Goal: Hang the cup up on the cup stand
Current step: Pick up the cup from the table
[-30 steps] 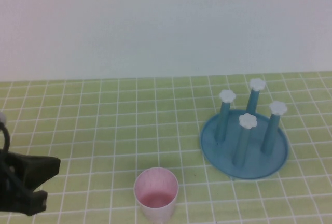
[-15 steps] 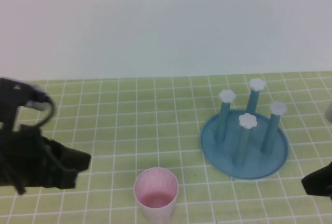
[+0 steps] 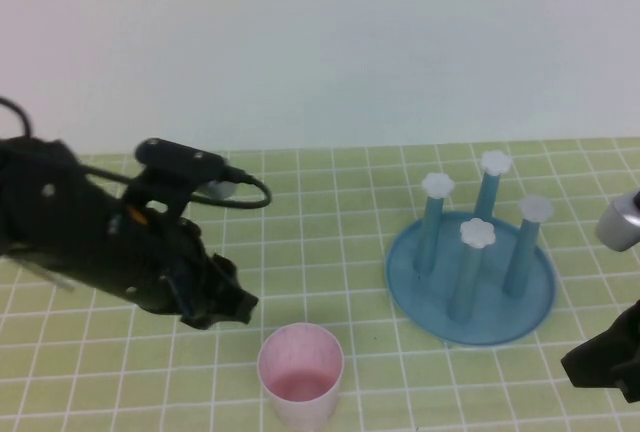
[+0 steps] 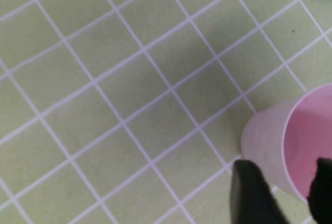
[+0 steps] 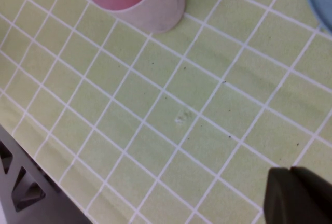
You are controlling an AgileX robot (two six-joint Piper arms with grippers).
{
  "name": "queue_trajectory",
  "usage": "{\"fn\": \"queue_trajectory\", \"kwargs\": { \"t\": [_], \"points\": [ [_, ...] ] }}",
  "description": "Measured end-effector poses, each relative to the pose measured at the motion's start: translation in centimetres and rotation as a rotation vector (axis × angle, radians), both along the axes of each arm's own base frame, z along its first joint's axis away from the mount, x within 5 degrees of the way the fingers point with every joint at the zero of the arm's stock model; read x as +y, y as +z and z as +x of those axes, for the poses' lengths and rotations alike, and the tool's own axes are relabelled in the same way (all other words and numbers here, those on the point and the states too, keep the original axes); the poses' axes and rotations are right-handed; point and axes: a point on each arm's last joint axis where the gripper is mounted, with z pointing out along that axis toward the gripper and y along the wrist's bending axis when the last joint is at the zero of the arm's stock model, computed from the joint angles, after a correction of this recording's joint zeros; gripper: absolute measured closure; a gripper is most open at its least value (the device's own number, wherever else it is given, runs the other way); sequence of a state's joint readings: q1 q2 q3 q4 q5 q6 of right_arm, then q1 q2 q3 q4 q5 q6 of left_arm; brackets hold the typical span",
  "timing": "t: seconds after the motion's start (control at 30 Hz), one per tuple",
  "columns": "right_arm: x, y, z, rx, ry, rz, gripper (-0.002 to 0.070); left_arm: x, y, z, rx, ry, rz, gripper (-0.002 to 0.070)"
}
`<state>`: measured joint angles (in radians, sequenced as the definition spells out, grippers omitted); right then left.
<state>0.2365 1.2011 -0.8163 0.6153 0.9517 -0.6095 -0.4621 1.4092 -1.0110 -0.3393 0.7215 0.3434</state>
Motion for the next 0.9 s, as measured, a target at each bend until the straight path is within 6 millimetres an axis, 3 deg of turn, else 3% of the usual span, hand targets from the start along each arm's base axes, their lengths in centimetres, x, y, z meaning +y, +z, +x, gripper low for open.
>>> {"fn": "queue_trajectory", "kwargs": {
  "t": [0.1, 0.17, 0.37, 0.6, 0.9],
  "points": [
    [0.0, 0.0, 0.0, -0.002, 0.002, -0.001, 0.0678, -0.8, -0.7, 0.9, 0.078, 0.007, 0.013, 0.0344],
    [0.0, 0.0, 0.0, -0.003, 0.004, -0.001, 0.0678, -1.3, -1.4, 1.7, 0.118, 0.001, 0.031, 0.0328],
    [0.0, 0.0, 0.0, -0.009, 0.016, -0.004, 0.0678, -2.3, -3.4, 3.4, 0.174, -0.013, 0.050, 0.0330],
    [0.0, 0.0, 0.1, -0.024, 0.025, -0.007, 0.0678, -3.7, -4.6, 3.3, 0.222, -0.060, 0.025, 0.0330],
    [0.0, 0.0, 0.2, -0.039, 0.017, -0.006, 0.0678, -3.8, -6.0, 3.9, 0.204, -0.081, 0.068, 0.0344]
  ]
}}
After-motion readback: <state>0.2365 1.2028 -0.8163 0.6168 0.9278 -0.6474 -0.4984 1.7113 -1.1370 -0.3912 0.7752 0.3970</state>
